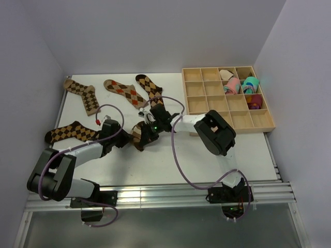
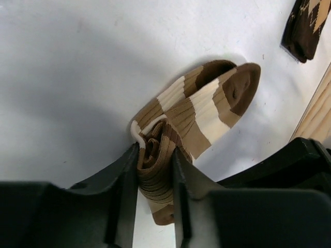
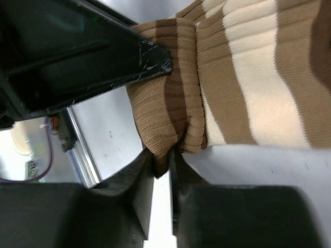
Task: Roll the socks
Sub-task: Roll the sock at the center of the board.
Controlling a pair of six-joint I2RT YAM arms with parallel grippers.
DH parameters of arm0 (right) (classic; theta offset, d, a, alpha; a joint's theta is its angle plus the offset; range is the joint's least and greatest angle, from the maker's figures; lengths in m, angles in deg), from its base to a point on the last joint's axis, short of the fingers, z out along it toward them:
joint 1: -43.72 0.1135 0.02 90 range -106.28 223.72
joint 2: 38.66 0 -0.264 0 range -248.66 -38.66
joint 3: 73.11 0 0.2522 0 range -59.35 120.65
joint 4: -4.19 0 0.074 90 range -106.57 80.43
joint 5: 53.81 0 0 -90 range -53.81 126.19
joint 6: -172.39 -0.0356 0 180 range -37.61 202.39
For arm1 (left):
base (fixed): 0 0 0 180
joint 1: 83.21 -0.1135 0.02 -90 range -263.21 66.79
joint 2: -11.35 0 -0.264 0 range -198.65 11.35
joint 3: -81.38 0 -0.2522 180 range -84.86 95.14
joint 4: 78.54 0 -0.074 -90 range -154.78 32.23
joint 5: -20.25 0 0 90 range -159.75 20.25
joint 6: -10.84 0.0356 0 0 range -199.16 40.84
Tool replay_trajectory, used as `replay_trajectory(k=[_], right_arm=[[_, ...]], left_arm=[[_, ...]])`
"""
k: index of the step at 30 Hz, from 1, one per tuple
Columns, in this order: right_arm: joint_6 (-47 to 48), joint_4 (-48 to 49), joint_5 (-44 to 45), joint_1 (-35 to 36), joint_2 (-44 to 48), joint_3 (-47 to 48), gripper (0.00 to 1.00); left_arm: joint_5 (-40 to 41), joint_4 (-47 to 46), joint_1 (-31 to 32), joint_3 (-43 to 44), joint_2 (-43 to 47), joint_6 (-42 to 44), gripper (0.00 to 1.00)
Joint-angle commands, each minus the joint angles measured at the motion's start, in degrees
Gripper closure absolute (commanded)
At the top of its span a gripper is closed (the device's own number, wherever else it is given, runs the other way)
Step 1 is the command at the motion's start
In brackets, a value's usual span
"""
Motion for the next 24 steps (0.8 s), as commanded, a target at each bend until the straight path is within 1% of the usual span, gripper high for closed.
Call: replay_trajectory(k=[1, 2, 3, 4, 5, 6, 7, 9, 10, 12, 13, 14, 15, 16, 18, 19, 24], right_arm=[[0.26, 2.85, 5.04, -0.25, 6.85, -5.91, 0.77], [0.61, 4.78, 8.10, 0.01, 8.36, -7.06, 0.66], [0.87, 5.14, 9.78, 0.28, 9.77, -9.51, 0.60], [1.74, 7.41, 12.06, 0.54, 13.09, -10.93, 0.55], [2.28, 10.22, 14.35, 0.81, 14.60, -12.42, 0.48], [2.80, 11.46, 19.68, 1.24, 16.44, -13.74, 0.46], [4.46, 12.52, 22.17, 2.29, 17.77, -16.10, 0.44], [6.84, 15.24, 27.52, 3.70, 21.72, -17.96, 0.41], [9.81, 17.08, 31.64, 5.71, 22.69, -19.45, 0.39], [13.07, 18.15, 35.80, 7.92, 24.89, -20.26, 0.34], [16.66, 18.59, 39.90, 10.45, 25.16, -20.35, 0.32], [18.26, 19.12, 41.68, 11.69, 25.16, -20.26, 0.30], [21.41, 19.29, 43.09, 12.75, 24.64, -19.65, 0.29], [22.57, 19.38, 45.37, 14.68, 24.11, -19.12, 0.28], [25.38, 18.69, 47.23, 15.92, 21.93, -17.11, 0.27], [26.18, 18.42, 49.15, 16.53, 21.21, -16.57, 0.27], [29.96, 18.77, 53.30, 19.61, 16.82, -13.76, 0.27]], left_arm=[[0.02, 2.50, 0.43, 1.64, -3.84, 1.81, 0.73], [-0.07, 3.12, 0.60, 1.99, -4.28, 2.25, 0.77], [-0.16, 3.47, 0.69, 2.26, -4.55, 2.51, 0.77], [-0.25, 3.65, 0.78, 2.70, -4.90, 2.95, 0.77], [-0.25, 4.26, 0.87, 2.96, -4.99, 3.13, 0.77], [-0.33, 4.61, 0.87, 3.23, -5.08, 3.22, 0.77], [-0.42, 4.88, 0.87, 3.84, -5.17, 3.83, 0.77], [-0.42, 5.58, 0.95, 4.63, -5.52, 4.53, 0.77], [-1.64, 6.89, 0.95, 5.59, -6.04, 5.23, 0.78], [-2.44, 8.13, 0.95, 6.48, -6.57, 5.85, 0.78], [-2.97, 8.39, 0.95, 7.09, -7.01, 6.38, 0.78], [-3.23, 8.74, 1.04, 7.36, -7.27, 6.56, 0.78], [-3.50, 9.10, 1.04, 7.79, -7.62, 6.73, 0.77], [-3.76, 9.36, 1.04, 7.97, -7.80, 6.91, 0.78], [-4.20, 9.89, 1.04, 8.50, -8.15, 7.35, 0.78], [-4.29, 9.98, 1.04, 8.68, -8.24, 7.43, 0.77], [-5.08, 10.24, 1.04, 9.03, -8.42, 7.70, 0.78]])
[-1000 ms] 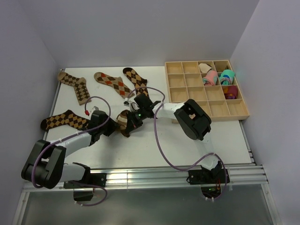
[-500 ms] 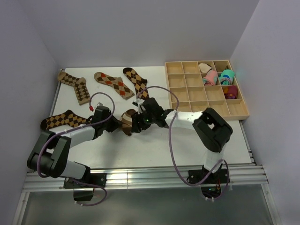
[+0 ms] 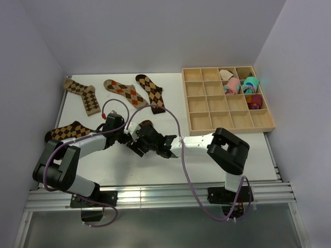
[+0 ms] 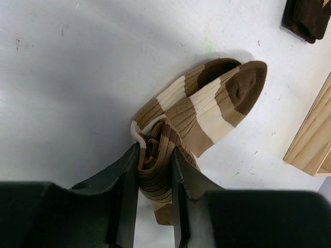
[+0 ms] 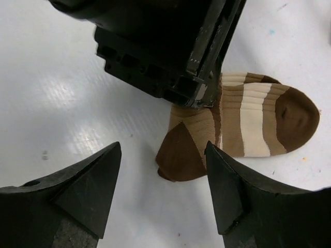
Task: Roll the socks
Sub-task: Roll the sock at the center of the board.
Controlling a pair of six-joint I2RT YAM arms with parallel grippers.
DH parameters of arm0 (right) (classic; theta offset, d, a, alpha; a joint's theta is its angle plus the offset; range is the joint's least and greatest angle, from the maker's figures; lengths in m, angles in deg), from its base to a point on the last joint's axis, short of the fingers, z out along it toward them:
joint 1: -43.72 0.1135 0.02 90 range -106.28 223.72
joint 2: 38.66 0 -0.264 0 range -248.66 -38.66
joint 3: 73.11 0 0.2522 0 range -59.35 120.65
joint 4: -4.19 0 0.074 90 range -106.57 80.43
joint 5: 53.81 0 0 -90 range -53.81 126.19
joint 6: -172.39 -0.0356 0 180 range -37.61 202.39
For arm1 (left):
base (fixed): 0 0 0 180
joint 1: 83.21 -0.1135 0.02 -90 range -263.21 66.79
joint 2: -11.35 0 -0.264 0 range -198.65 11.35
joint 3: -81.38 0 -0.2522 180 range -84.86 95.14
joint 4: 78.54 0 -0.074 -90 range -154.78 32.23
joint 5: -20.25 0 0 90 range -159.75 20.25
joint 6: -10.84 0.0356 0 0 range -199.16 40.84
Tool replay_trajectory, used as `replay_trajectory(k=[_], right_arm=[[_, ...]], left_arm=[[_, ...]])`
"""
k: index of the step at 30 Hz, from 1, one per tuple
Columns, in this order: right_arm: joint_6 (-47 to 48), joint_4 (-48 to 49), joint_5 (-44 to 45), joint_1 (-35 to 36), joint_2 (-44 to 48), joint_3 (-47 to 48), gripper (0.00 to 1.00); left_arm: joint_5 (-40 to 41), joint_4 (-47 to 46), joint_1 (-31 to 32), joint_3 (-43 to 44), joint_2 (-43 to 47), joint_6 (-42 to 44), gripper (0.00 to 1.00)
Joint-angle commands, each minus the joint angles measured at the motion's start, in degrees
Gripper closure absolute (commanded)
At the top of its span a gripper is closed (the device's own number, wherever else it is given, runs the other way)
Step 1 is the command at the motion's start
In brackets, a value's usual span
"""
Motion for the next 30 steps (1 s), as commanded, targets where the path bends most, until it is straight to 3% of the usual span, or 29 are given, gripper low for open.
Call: replay_trajectory(k=[1, 7, 9, 18, 22, 27, 30], right_arm=[[5.62, 1.85, 7.97, 1.28, -3.51, 3.31, 0.27], [7.38, 1.59, 9.74, 1.81, -7.83, 4.63, 0.31], [7.20, 1.41, 9.65, 1.98, -8.97, 4.46, 0.39], [4.40, -0.25, 7.02, 1.98, -9.59, 3.76, 0.99], [0.79, -5.95, -1.66, -0.21, -8.63, 5.34, 1.00], [-2.02, -13.16, -13.63, -5.47, -7.74, 8.67, 1.00], [-2.82, -18.26, -20.11, -7.85, -8.62, 11.92, 1.00]], left_arm=[[-1.28, 5.02, 0.36, 0.42, -1.51, 2.78, 0.78], [-1.90, 5.11, 0.36, 0.68, -1.78, 3.13, 0.77], [-2.16, 5.11, 0.36, 0.86, -1.86, 3.13, 0.77], [-3.57, 4.93, 0.36, 1.12, -0.99, 3.13, 0.71], [-2.60, 4.75, 0.36, 0.33, 1.56, 2.70, 0.56], [-0.23, 4.84, 0.28, -1.60, 6.47, 1.03, 0.48], [1.61, 4.76, 0.28, -2.92, 9.63, -0.20, 0.36]])
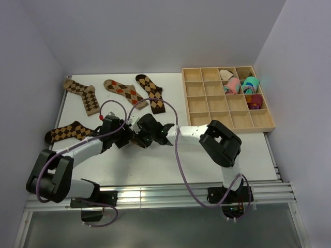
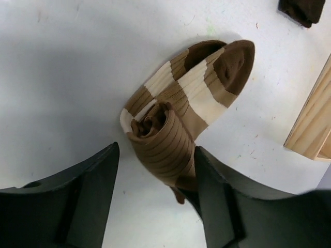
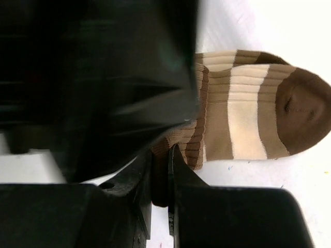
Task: Roll the socks
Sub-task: Roll the sock at the center of the board.
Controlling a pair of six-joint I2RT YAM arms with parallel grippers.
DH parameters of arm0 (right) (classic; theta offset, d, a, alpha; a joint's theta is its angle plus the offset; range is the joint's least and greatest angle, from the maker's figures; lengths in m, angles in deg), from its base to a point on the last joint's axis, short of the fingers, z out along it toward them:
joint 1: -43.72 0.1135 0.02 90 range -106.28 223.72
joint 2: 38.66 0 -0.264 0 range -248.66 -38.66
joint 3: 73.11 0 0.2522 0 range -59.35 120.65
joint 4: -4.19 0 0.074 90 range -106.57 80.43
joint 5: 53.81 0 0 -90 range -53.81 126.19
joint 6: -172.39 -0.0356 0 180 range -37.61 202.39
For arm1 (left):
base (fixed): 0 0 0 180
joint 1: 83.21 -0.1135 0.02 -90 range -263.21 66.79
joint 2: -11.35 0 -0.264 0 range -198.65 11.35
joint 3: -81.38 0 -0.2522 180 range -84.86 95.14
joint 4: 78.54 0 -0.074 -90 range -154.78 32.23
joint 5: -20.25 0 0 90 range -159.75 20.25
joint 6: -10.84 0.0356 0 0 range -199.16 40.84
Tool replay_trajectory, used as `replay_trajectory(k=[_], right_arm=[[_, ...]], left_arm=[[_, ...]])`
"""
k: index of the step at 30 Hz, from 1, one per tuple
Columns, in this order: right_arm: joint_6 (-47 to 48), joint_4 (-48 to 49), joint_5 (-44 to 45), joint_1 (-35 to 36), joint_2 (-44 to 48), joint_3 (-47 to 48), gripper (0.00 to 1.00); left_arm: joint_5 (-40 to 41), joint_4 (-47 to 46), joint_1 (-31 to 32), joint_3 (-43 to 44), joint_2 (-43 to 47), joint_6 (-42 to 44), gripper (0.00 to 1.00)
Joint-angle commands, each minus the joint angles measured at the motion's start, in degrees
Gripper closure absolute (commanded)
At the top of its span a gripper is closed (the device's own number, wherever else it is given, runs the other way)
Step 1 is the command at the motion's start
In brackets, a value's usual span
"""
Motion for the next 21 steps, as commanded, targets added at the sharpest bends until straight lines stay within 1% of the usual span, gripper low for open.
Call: replay_trajectory(k=[1, 2, 3, 4, 6, 10, 13, 16, 21], right_arm=[[-3.08, -11.47, -12.62, -2.65, -0.79, 4.23, 1.00], [-3.34, -12.71, -14.03, -3.18, -1.84, 6.07, 1.00], [-3.43, -13.94, -17.43, -3.62, -2.38, 7.04, 1.00], [-3.43, -16.13, -19.12, -4.50, -2.90, 7.92, 1.00], [-3.87, -17.81, -22.02, -5.21, -4.57, 10.04, 1.00], [-5.19, -20.10, -29.40, -7.22, -6.77, 12.06, 1.00], [-5.19, -21.94, -31.52, -7.93, -8.27, 13.73, 1.00], [-7.73, -22.74, -35.29, -8.90, -10.20, 15.66, 1.00], [-8.62, -25.20, -36.54, -10.31, -12.84, 18.39, 1.00]], left_arm=[[1.99, 1.02, 0.36, -1.65, 4.64, -1.58, 0.34], [2.43, 1.02, 0.36, -2.44, 5.43, -1.93, 0.33], [2.78, 1.10, 0.36, -2.88, 7.01, -2.46, 0.30], [2.96, 1.02, 0.45, -3.32, 7.81, -2.72, 0.26], [2.87, 0.15, 0.36, -4.82, 10.08, -3.51, 0.24], [2.87, -1.35, 0.36, -6.84, 11.77, -4.57, 0.24], [2.87, -2.49, 0.36, -7.72, 11.24, -5.01, 0.25], [2.43, -4.69, 0.45, -8.95, 9.75, -5.63, 0.26], [2.70, -6.10, 0.45, -9.92, 7.20, -5.89, 0.28]])
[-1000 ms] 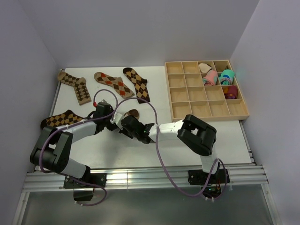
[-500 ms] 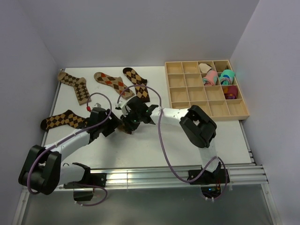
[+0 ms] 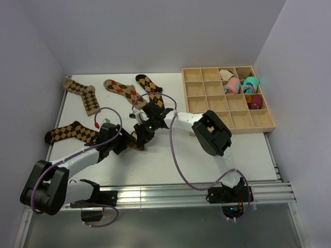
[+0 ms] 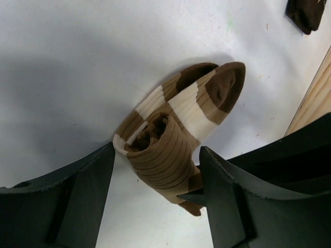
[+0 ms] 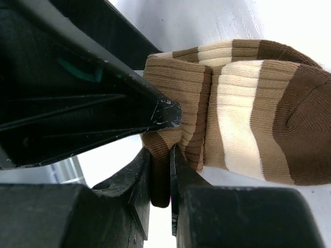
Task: Roll the socks
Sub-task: Roll the sock at the center of the board.
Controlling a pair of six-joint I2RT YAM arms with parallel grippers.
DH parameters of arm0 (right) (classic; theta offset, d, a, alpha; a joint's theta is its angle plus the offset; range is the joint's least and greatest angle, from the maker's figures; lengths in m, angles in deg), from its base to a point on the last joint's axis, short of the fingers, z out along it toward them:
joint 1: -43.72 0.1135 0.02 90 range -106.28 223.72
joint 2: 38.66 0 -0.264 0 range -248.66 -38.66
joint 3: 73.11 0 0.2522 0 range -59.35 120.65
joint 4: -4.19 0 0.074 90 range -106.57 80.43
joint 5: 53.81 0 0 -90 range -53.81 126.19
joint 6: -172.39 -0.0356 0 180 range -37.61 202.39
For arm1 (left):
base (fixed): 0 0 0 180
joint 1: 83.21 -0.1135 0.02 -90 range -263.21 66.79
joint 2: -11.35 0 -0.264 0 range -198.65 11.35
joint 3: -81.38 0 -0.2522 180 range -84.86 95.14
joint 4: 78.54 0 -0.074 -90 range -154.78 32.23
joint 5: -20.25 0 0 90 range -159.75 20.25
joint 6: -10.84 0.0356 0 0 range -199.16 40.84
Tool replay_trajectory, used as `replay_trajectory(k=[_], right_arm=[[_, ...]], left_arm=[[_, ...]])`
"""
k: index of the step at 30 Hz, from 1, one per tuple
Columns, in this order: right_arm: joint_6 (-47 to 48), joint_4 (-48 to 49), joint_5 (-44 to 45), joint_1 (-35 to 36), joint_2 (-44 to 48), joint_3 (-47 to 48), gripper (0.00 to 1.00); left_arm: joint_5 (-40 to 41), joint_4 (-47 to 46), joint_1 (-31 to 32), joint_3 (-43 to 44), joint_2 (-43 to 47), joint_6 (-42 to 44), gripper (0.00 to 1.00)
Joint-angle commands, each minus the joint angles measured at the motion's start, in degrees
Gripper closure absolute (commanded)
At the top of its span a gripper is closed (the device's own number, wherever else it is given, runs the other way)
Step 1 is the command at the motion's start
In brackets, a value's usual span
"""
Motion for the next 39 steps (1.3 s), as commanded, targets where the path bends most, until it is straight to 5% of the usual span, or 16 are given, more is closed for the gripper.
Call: replay_trajectory(k=[1, 11, 14, 20, 23, 30, 32, 39], right_arm=[[-2.04, -4.77, -2.44, -0.73, -2.61, 2.09, 1.00], [-5.20, -3.45, -2.71, -1.79, -3.50, 1.92, 1.00], [-6.61, -0.29, -0.17, -1.70, -0.69, -1.59, 0.88], [-6.79, 9.71, 13.53, 0.32, 11.70, -10.99, 0.47], [-6.53, 14.73, 22.82, 3.12, 18.29, -16.79, 0.40], [0.84, 28.18, 42.36, 12.52, 26.91, -26.20, 0.46], [2.78, 29.94, 44.39, 14.11, 26.83, -26.65, 0.56], [5.96, 28.37, 48.18, 16.84, 20.77, -22.88, 0.57]], left_arm=[[0.84, -3.39, 0.28, -1.22, -1.65, -0.69, 0.29], [0.31, -3.75, 0.36, -0.17, -6.83, 0.36, 0.57], [0.05, -3.05, 0.45, 0.88, -7.89, 1.33, 0.65], [0.05, 1.68, 0.45, 4.22, -9.83, 4.14, 0.75], [-0.65, 3.37, 0.45, 5.72, -10.88, 5.20, 0.76], [-2.32, 5.92, 0.45, 8.53, -12.47, 6.78, 0.76], [-2.50, 6.27, 0.45, 8.88, -12.73, 6.96, 0.76], [-3.47, 6.89, 0.45, 9.76, -13.17, 7.40, 0.76]])
